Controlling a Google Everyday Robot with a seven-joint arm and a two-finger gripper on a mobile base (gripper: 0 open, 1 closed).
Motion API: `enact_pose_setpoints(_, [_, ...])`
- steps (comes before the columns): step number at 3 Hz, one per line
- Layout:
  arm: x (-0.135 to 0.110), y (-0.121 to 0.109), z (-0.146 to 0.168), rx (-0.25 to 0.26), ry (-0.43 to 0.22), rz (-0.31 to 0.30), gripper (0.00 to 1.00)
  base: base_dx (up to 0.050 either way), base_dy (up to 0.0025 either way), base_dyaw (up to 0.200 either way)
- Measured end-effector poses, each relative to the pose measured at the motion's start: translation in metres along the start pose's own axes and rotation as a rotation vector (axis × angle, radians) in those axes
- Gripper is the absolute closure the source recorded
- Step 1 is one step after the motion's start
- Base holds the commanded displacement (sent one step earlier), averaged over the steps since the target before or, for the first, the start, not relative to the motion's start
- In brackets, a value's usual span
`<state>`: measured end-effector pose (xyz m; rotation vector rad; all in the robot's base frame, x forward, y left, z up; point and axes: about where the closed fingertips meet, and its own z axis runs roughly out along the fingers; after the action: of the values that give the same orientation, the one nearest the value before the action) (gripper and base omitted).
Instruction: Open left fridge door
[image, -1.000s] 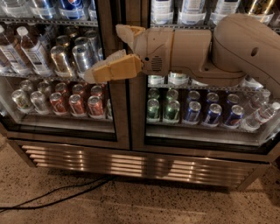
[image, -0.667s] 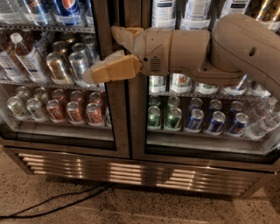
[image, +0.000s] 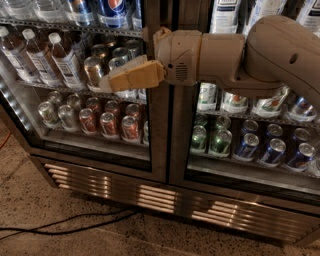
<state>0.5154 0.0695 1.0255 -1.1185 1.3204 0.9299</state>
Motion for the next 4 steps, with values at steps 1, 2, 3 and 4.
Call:
enact_pose_setpoints(1, [0.0, 0.0, 0.0001, 0.0, 0.0, 0.0, 0.19, 0.0, 0.0, 0.0])
enact_pose_setpoints(2, [0.0, 0.0001, 0.0001, 0.0, 0.0, 0.0, 0.43, 0.0, 0.0, 0.0])
enact_pose_setpoints(3, [0.0, 0.0001, 0.0001, 0.0, 0.0, 0.0, 1.0, -0.05, -0.00001, 0.0])
enact_pose_setpoints(4, [0.0, 0.0001, 0.0001, 0.0, 0.0, 0.0, 1.0, -0.05, -0.00018, 0.001])
